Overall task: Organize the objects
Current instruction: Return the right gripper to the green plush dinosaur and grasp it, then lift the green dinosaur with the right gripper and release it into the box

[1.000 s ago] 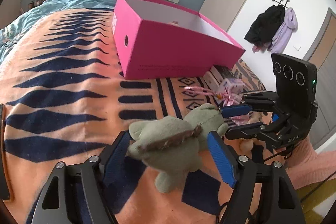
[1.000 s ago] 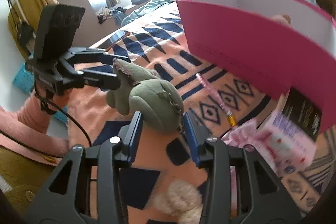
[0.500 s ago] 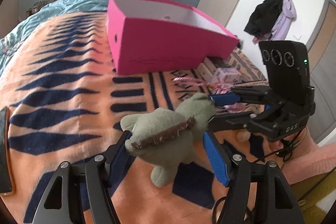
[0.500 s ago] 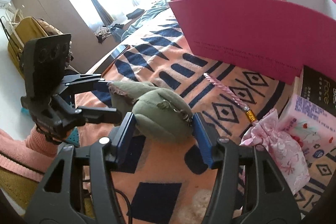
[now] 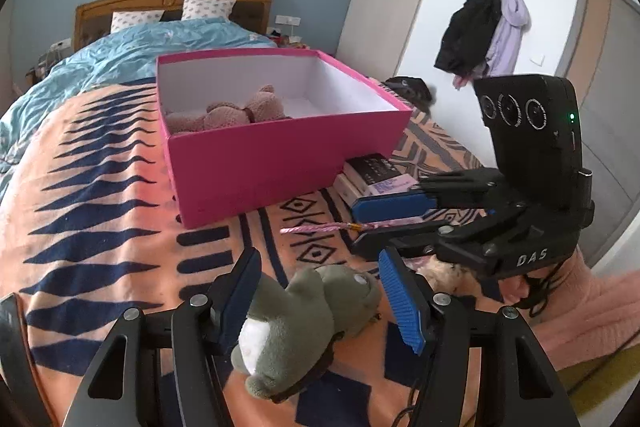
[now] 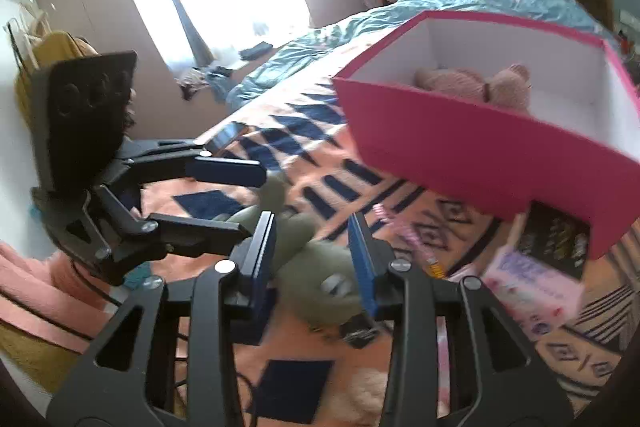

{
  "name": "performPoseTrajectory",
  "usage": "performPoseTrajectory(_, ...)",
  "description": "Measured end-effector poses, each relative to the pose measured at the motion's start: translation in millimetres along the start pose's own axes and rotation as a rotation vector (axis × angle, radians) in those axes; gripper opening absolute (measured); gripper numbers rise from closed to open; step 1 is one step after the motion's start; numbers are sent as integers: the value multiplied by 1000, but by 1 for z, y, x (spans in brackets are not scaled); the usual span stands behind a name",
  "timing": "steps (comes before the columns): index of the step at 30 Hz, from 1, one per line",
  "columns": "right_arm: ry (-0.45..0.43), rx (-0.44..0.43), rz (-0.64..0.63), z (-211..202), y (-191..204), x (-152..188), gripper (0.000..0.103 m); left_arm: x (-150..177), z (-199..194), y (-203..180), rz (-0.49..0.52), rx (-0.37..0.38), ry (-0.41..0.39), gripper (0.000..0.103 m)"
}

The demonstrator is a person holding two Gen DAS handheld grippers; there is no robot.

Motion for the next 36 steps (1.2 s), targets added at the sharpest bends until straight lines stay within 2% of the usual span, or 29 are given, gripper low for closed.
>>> performPoseTrajectory(2,5,2,32,-2,-8,5,43,3,-2,4,-8,-7,-3,64)
performPoseTrajectory(5,35,-19,66,-3,-14,20,56,8,-9,10,-21,-15,-9,66)
performPoseTrajectory(8,75,-25,59,0,-9,37,57,13,-16,17,-37,-26,-20,72)
performPoseTrajectory(13,89,-2,52,13,-4,44,59,27,-13,29,-94,-39,9,73)
performPoseTrajectory(15,81,25,40,19,-6,40,67,32,-10,31,-104,-41,19,73)
performPoseTrajectory(16,80,35,36,23,-7,39,68,33,-8,31,-104,-42,26,73)
performPoseTrajectory(22,100,24,48,40,-7,39,68,43,-1,27,-93,-63,67,71)
performPoseTrajectory(27,104,17,49,37,-5,44,68,54,-7,28,-119,-64,69,71)
performPoseTrajectory(32,113,-9,63,44,-2,48,68,60,-4,26,-136,-59,86,58)
performPoseTrajectory(36,113,-12,122,48,-11,41,68,62,-2,25,-137,-86,98,56)
Point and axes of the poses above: each gripper's, at about its wrist camera, not at the fingertips, and z roughly the way its jaws point, y to its left, x to its underside, the point moved 6 cm from there along z, roughly the way its jaws point, and after that the axes turned 4 degrees about -y, right-handed, at the moved point
